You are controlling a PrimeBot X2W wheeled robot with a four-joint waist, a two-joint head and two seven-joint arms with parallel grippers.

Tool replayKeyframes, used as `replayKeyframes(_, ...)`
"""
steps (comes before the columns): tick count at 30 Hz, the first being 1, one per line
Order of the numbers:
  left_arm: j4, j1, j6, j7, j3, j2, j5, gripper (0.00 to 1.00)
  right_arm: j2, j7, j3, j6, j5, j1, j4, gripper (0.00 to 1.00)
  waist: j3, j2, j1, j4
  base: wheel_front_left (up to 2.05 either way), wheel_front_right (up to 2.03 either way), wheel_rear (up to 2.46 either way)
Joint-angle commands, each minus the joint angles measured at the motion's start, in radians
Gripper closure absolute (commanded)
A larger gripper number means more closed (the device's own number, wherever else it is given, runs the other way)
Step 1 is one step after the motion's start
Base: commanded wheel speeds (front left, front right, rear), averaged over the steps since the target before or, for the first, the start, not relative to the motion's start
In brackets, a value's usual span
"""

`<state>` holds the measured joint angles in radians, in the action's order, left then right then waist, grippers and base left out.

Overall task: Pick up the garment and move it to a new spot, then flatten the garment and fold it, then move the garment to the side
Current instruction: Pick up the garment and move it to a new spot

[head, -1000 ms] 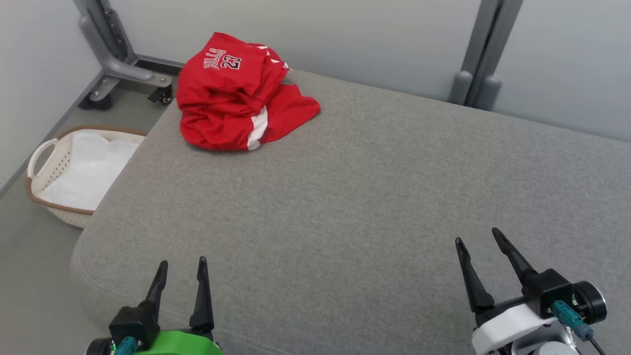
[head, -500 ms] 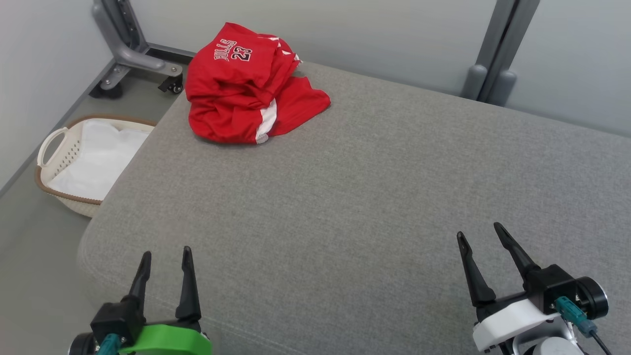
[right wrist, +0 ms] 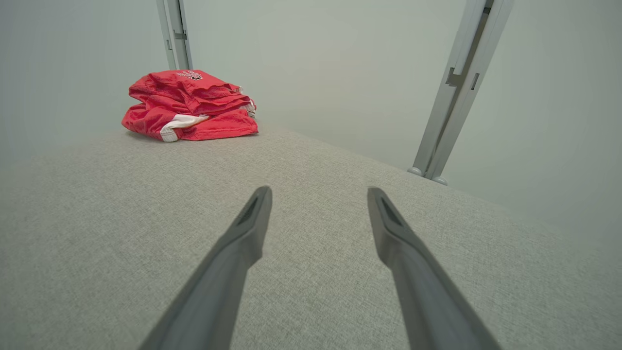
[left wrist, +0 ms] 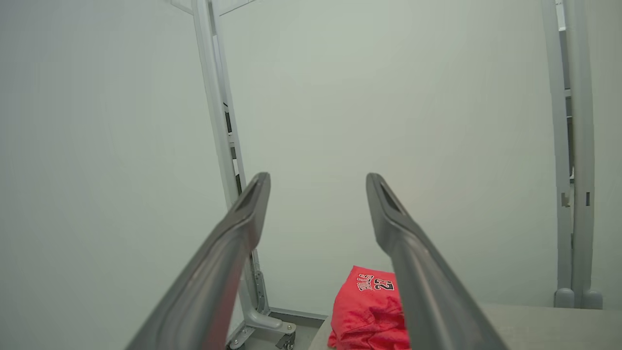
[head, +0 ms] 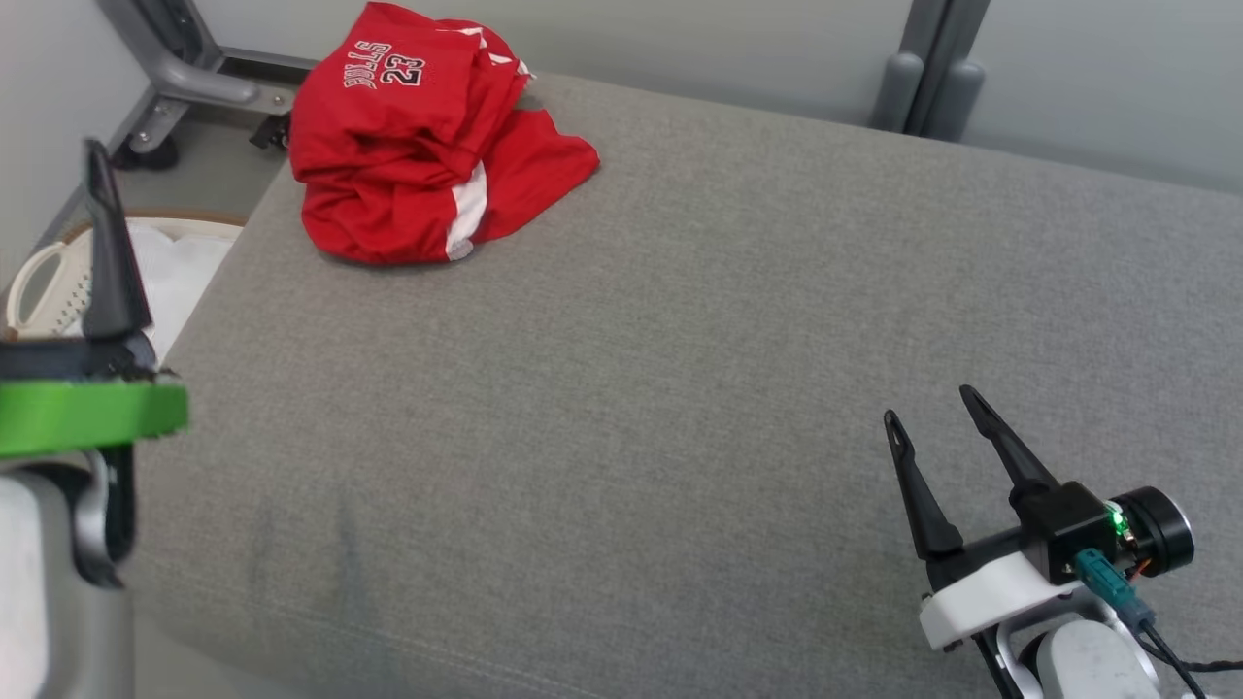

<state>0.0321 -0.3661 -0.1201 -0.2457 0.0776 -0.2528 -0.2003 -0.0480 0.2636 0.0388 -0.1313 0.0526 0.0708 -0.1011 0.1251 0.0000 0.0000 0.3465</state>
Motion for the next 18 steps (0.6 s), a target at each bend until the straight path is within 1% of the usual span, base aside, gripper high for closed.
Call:
replayKeyframes(1,0.023,-0.053,-0.004,0.025,0.004,-0.034,-0.014,0.0,-0.004,0.002,0.005,0.001,0.016,0.018,0.009,0.0,0.056,0.0,0.0,-0.049,0.0,0.0,0.0)
replayKeyframes(4,0.093,-0.184,-0.009,0.09,0.027,-0.122,-0.049,0.0,-0.004,0.002,0.017,0.001,0.045,0.044,0.019,0.0,0.112,0.0,0.0,-0.089,0.0,0.0,0.0)
replayKeyframes(8,0.208,-0.325,-0.011,0.149,0.009,-0.197,-0.093,0.0,-0.005,0.002,0.017,0.001,0.084,0.073,0.032,0.0,0.186,0.0,0.0,-0.133,0.0,0.0,0.0)
replayKeyframes(11,0.312,-0.412,-0.011,0.161,-0.025,-0.237,-0.117,0.0,-0.004,0.002,0.021,0.001,0.1,0.09,0.037,0.0,0.24,0.0,0.0,-0.154,0.0,0.0,0.0)
replayKeyframes(13,0.386,-0.451,-0.01,0.162,-0.047,-0.249,-0.145,0.0,-0.004,0.002,0.028,0.001,0.106,0.102,0.04,0.0,0.269,0.0,0.0,-0.17,0.0,0.0,0.0)
replayKeyframes(15,0.447,-0.486,-0.01,0.171,-0.083,-0.259,-0.169,0.0,-0.004,0.002,0.031,0.001,0.111,0.115,0.048,0.0,0.297,0.0,0.0,-0.184,0.0,0.0,0.0)
replayKeyframes(18,0.525,-0.523,-0.01,0.195,-0.167,-0.276,-0.21,0.0,-0.004,0.002,0.033,0.001,0.128,0.127,0.061,0.0,0.337,0.0,0.0,-0.195,0.0,0.0,0.0)
